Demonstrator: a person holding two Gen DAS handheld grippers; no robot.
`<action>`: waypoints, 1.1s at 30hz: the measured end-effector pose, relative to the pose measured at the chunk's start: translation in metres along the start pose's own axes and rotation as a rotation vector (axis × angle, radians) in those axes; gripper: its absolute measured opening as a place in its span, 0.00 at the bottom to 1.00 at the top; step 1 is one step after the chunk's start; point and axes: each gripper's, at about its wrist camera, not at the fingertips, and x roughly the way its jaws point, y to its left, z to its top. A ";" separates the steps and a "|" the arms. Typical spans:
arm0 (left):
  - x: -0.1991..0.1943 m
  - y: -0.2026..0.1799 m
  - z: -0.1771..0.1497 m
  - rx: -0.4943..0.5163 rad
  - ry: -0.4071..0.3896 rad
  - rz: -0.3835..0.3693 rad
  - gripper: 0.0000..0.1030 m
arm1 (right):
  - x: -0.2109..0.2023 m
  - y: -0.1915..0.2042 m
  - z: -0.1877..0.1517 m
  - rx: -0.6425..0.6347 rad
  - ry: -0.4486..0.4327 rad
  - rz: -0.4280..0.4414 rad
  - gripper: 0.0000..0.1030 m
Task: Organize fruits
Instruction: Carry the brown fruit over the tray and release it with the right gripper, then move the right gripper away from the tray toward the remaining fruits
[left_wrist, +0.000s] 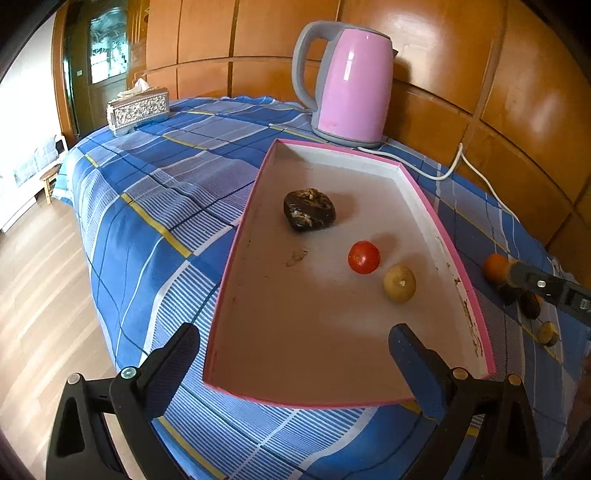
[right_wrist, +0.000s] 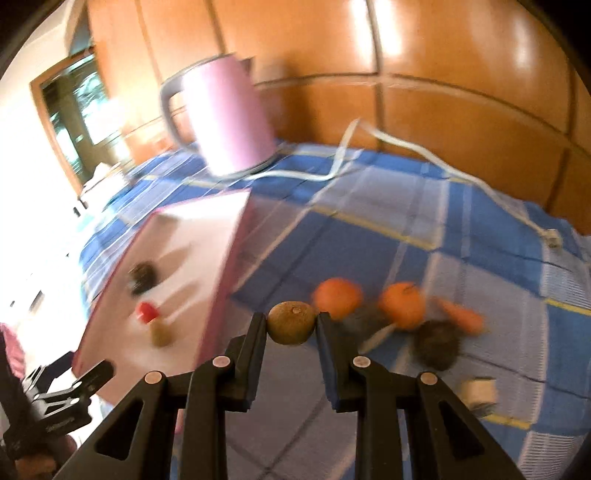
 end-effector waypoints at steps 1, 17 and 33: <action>0.000 -0.001 0.000 0.004 0.002 -0.002 1.00 | 0.003 0.007 -0.001 -0.013 0.012 0.018 0.27; 0.005 -0.002 -0.002 0.017 0.017 -0.009 1.00 | 0.054 0.078 0.031 -0.076 0.084 0.130 0.29; 0.001 -0.001 0.002 0.003 -0.010 -0.007 1.00 | 0.014 0.047 -0.005 -0.068 -0.007 -0.044 0.67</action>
